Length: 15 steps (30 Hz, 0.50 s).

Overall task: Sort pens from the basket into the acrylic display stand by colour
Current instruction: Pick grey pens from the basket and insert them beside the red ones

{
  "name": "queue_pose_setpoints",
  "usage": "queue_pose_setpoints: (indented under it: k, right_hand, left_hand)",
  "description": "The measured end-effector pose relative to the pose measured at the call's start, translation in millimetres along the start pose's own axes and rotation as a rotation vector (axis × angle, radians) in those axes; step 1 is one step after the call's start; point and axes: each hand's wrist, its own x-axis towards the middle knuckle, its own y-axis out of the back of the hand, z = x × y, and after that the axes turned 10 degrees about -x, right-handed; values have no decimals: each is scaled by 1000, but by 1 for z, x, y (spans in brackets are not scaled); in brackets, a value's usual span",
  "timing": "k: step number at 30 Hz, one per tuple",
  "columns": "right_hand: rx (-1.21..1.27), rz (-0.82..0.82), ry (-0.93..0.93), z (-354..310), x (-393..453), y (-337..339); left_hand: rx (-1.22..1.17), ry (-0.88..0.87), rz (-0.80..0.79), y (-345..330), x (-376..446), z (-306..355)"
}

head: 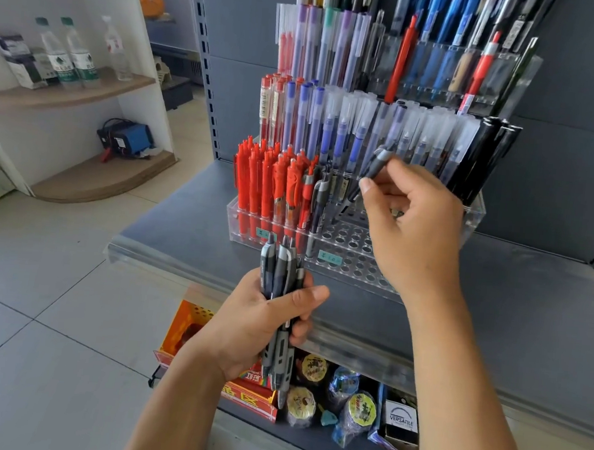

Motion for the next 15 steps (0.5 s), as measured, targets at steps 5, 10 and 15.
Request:
queue_pose_setpoints:
  k: [5,10,15]
  right_hand:
    - [6,-44,-64,-6,-3,-8]
    - [42,-27,-166,-7,-4,-14]
    - [2,-42,-198,-9,-5,-23]
  left_hand:
    - [-2,4,-2,-1,0,0]
    - [2,5,0,1,1,1]
    - [7,-1,8,2,0,2]
